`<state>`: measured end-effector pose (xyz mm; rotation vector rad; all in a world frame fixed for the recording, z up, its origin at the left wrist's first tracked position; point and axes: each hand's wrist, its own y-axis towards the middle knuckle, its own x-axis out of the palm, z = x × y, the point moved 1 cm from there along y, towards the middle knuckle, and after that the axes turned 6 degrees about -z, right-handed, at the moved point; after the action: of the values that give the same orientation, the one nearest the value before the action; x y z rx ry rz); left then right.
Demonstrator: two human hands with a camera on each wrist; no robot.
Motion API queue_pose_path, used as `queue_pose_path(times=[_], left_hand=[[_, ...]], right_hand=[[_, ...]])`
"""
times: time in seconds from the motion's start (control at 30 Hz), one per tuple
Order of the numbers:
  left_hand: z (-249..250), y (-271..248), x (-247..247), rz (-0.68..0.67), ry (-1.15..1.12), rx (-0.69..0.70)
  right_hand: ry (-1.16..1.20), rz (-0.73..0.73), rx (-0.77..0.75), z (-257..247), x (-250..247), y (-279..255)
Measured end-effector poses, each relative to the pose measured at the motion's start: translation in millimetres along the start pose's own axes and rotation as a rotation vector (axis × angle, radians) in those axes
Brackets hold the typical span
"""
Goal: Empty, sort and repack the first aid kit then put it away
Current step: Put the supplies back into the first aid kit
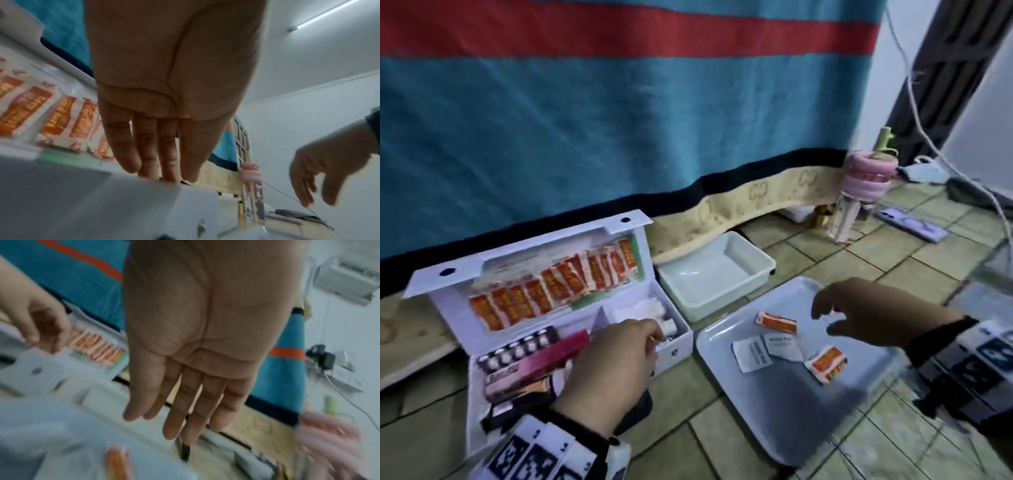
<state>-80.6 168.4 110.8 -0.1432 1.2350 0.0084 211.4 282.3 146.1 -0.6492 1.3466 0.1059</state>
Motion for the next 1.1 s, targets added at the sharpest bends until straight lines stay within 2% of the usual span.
queue_pose_path(times=[0.07,0.2,0.37,0.57,0.73,0.93,1.03,1.1], left_hand=[[0,1,7,0.001,0.046,-0.030],[3,-1,9,0.047,0.059,-0.055],[6,-2,11,0.084,0.066,-0.066],[4,-4,12,0.100,0.019,-0.062],[1,-4,14,0.108,-0.011,-0.082],[-3,-8,10,0.086,-0.156,-0.076],[-13,-11,-8,0.171,-0.206,-0.112],[-21,-13,-25,0.283,-0.191,-0.153]], right_hand=[[0.036,-0.061,-0.002,6,31,-2],[0.120,-0.022,-0.037,0,63,4],[0.030,0.041,-0.012,-3,73,17],[0.116,-0.075,-0.004,10,78,24],[0.090,-0.093,0.004,8,71,27],[0.090,-0.242,0.028,3,56,27],[0.200,-0.253,-0.057,-13,24,23],[0.329,-0.133,-0.182,-33,0,24]])
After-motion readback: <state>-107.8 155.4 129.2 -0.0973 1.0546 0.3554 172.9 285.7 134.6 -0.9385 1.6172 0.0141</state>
